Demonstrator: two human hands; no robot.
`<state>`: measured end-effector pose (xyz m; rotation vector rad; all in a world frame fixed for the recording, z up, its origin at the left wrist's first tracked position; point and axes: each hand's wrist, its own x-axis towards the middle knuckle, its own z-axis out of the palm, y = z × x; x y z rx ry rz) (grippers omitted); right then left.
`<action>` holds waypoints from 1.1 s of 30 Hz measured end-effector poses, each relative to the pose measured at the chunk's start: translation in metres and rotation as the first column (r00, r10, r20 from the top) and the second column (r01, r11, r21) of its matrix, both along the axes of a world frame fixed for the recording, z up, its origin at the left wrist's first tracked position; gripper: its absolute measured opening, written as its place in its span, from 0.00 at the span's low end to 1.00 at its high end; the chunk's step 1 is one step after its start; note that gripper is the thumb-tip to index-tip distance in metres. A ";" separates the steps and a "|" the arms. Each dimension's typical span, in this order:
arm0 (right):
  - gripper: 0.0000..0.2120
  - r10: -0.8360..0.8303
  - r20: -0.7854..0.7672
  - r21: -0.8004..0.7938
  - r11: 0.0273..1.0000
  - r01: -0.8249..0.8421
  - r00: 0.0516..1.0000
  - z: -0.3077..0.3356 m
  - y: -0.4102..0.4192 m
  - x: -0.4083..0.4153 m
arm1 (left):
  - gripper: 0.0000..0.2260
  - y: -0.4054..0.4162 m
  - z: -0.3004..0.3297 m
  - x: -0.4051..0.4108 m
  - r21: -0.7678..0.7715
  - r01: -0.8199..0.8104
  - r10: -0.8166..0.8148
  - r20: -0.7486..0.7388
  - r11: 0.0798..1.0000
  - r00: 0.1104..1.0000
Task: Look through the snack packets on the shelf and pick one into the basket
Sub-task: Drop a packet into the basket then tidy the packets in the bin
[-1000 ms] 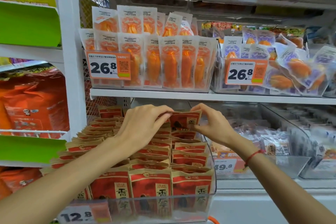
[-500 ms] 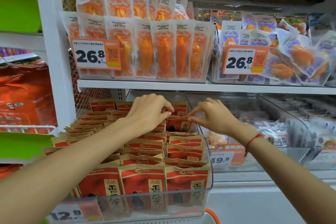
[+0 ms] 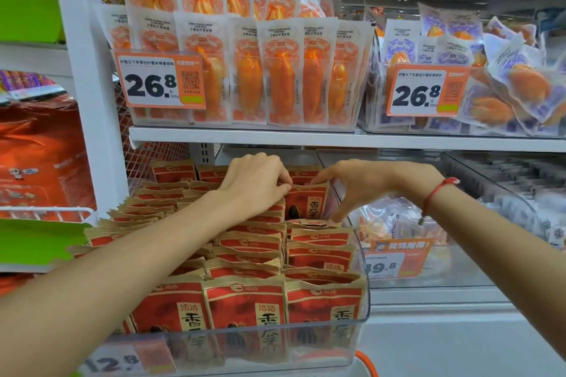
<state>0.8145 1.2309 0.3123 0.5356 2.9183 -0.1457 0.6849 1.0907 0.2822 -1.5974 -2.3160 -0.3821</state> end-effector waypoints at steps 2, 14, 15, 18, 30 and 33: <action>0.36 0.009 -0.007 0.037 0.999 -0.009 1.000 0.001 -0.004 0.002 | 0.16 0.000 -0.001 0.002 -0.033 0.012 -0.012 0.005 0.999 1.000; 0.24 0.008 -0.023 0.365 0.931 0.001 1.000 -0.018 -0.010 -0.011 | 0.37 0.009 0.007 0.011 -0.295 0.023 -0.031 -0.021 0.955 0.999; 0.23 0.018 -0.069 0.381 0.924 0.010 0.997 -0.020 -0.009 -0.008 | 0.36 0.010 0.006 0.011 -0.274 0.019 -0.023 -0.009 0.961 1.000; 0.23 0.025 -0.182 0.383 0.922 0.048 0.983 -0.027 -0.003 -0.003 | 0.33 0.014 0.004 0.009 -0.216 -0.005 0.021 0.070 0.976 0.997; 0.25 0.052 -0.121 0.409 0.913 0.003 0.991 -0.030 -0.004 -0.005 | 0.15 0.015 0.001 0.002 -0.219 0.009 0.038 0.212 0.976 0.977; 0.22 0.041 -0.182 0.414 0.909 0.039 0.982 -0.033 -0.002 -0.004 | 0.15 0.017 0.000 0.000 -0.233 0.023 0.029 0.219 0.972 0.975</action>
